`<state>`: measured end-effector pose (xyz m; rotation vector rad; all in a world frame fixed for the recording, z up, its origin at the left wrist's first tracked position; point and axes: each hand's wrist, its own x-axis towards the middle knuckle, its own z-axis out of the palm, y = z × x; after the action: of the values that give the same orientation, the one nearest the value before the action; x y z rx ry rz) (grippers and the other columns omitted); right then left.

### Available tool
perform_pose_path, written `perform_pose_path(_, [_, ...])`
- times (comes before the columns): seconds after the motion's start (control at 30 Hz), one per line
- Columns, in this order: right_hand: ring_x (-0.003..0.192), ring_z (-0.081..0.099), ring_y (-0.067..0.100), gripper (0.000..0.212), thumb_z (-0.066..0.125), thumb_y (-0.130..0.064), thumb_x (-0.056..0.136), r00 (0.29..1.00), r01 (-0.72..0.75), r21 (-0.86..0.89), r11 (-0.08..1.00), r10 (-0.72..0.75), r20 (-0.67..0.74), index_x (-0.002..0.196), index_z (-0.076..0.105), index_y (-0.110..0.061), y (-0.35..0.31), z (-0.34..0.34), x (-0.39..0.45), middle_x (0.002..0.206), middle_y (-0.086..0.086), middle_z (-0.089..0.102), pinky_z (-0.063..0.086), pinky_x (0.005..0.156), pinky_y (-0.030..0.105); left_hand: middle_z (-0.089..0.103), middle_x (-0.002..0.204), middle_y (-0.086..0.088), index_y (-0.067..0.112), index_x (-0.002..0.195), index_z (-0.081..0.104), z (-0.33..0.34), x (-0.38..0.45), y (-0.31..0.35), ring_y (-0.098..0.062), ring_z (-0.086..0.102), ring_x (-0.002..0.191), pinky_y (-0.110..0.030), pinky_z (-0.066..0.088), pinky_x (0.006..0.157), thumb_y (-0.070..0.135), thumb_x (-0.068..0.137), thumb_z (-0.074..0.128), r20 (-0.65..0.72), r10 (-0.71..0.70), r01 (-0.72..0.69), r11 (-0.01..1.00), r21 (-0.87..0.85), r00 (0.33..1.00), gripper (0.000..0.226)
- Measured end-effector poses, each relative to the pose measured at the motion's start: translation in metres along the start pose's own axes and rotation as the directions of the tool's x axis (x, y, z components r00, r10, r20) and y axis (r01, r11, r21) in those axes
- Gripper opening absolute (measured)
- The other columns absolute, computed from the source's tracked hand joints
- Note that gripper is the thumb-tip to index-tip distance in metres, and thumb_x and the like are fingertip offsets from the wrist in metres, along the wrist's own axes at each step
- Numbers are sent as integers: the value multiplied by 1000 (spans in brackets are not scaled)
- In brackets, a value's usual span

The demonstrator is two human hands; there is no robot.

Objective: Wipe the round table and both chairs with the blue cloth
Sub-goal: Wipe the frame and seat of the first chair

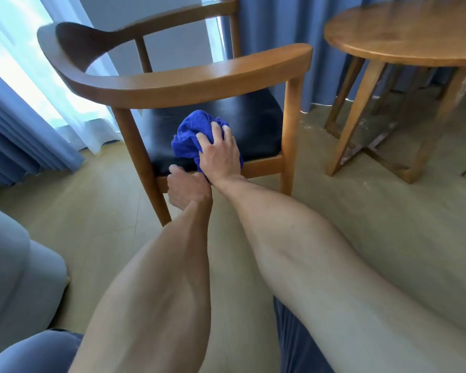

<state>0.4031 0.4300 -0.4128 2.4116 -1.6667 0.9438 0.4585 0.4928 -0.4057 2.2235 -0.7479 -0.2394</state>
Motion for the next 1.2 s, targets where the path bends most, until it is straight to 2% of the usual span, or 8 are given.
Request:
perform_pose_path(0.1, [133,39,40,26,49,-21,99,998,-61,-9,998,60,-34,121,63,-16,13,-6,4,145,18,45,36,108,46,58,100,-4,18,97,48,0,3,16,-21,57,85,-33,43,69,12,84,57,-42,162,-161,987,11,986,17])
perform_pose_path(0.2, [131,41,42,26,51,-20,98,988,-119,-46,992,113,-109,118,66,-12,42,-13,4,141,20,49,33,110,47,58,95,-1,20,98,52,0,10,16,-18,58,84,-30,49,72,12,88,60,-31,210,-208,977,40,977,15])
perform_pose_path(0.3, [129,44,43,27,48,-23,98,961,-212,-31,977,203,-189,113,68,-12,73,-23,5,139,22,51,34,109,46,61,86,1,23,94,53,-4,20,0,-19,62,79,-31,53,72,16,91,58,-39,114,-112,993,29,993,9])
perform_pose_path(0.53, [127,47,40,32,51,-31,89,916,-275,167,947,311,-255,104,71,-12,76,-15,8,140,21,50,33,112,41,62,109,-8,15,116,51,-31,62,-44,-30,63,97,-46,55,87,14,94,50,-116,-130,134,991,22,985,22])
perform_pose_path(0.67, [119,49,40,37,43,-31,89,876,-384,85,919,392,-281,100,71,-10,57,-9,15,136,18,54,33,110,40,62,108,-11,13,112,51,-41,87,-58,-33,62,96,-43,53,84,13,90,49,-97,-204,207,978,17,974,22])
perform_pose_path(0.9, [112,49,37,39,41,-31,90,921,-318,44,947,320,-224,106,73,-15,16,3,18,131,14,56,32,109,42,62,109,-14,12,122,46,-18,82,-81,-35,62,95,-45,54,87,10,93,44,92,-257,252,966,60,962,29])
perform_pose_path(1.07, [109,50,33,33,49,-25,87,984,-139,155,978,154,-89,103,76,-19,-37,18,17,134,9,59,33,109,41,61,112,-16,14,129,38,-7,71,-86,-37,61,97,-45,51,86,10,93,42,94,-255,245,964,108,962,36])
perform_pose_path(1.2, [118,48,33,27,53,-29,87,995,-80,103,991,86,-53,105,73,-22,-50,25,9,140,9,53,32,107,43,62,114,-17,12,128,38,-1,65,-89,-38,61,102,-43,48,83,10,93,43,79,-241,226,961,158,967,36])
